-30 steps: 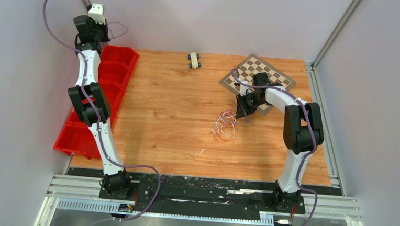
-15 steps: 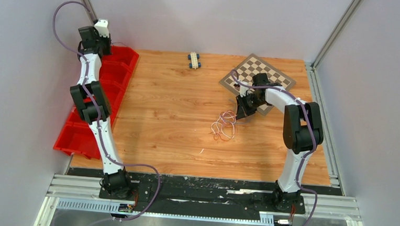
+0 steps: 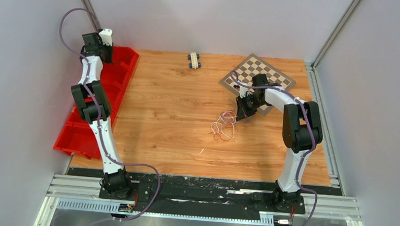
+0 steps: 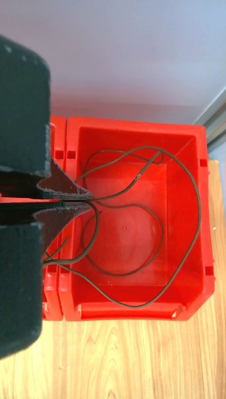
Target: Untangle the cables
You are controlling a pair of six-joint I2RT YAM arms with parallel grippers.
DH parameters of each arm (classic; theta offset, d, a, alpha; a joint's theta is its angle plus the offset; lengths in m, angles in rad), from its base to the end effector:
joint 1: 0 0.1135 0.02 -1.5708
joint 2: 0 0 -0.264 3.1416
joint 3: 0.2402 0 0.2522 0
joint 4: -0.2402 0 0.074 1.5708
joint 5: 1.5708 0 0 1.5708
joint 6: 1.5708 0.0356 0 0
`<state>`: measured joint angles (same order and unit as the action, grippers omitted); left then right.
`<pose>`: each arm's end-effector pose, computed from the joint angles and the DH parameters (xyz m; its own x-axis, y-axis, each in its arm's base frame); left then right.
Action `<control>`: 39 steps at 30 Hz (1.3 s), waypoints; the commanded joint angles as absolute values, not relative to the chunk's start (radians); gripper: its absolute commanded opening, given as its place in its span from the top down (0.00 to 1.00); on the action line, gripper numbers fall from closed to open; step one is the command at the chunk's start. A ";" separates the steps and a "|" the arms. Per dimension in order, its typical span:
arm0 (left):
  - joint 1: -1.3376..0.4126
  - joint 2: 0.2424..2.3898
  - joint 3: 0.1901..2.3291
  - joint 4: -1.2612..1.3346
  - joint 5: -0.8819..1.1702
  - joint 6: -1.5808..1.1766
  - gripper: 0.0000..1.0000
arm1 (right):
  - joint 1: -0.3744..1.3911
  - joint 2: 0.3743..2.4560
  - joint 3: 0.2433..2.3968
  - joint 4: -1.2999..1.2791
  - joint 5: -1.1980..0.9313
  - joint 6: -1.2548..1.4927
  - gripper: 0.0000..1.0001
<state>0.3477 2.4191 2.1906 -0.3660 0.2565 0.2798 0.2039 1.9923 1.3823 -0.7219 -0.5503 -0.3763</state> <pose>0.5296 0.1823 0.2303 -0.5425 0.0875 -0.8355 0.0186 0.9956 0.0922 0.3760 0.0968 0.1619 -0.7769 -0.4805 -0.4068 -0.6229 0.6807 0.3856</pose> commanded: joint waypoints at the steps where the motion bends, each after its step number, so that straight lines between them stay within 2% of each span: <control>1: 0.352 2.434 2.282 -0.390 0.192 0.301 1.00 | 0.207 2.003 1.412 -0.722 -0.556 -0.393 1.00; 17: 0.309 2.539 2.375 -0.245 0.151 0.406 1.00 | 0.244 2.044 1.440 -0.735 -0.534 -0.412 1.00; 23: 0.296 2.564 2.348 -0.166 0.145 0.521 0.95 | 0.247 2.049 1.443 -0.741 -0.526 -0.421 1.00; 24: 0.296 2.568 2.349 -0.161 0.142 0.534 0.92 | 0.247 2.047 1.442 -0.742 -0.524 -0.422 1.00; 25: 0.296 2.572 2.351 -0.160 0.135 0.538 0.82 | 0.247 2.044 1.439 -0.741 -0.522 -0.424 1.00; 26: 0.297 2.572 2.352 -0.162 0.134 0.542 0.65 | 0.246 2.042 1.434 -0.741 -0.521 -0.425 1.00; 27: 0.297 2.564 2.350 -0.166 0.134 0.544 0.56 | 0.246 2.037 1.430 -0.741 -0.519 -0.426 1.00; 28: 0.297 2.557 2.341 -0.170 0.136 0.545 0.43 | 0.245 2.036 1.427 -0.742 -0.521 -0.425 1.00; 30: 0.300 2.530 2.317 -0.169 0.144 0.538 0.34 | 0.244 2.030 1.421 -0.742 -0.528 -0.428 1.00; 39: 0.306 2.381 2.243 -0.243 0.207 0.555 0.18 | 0.211 2.017 1.425 -0.742 -0.560 -0.427 1.00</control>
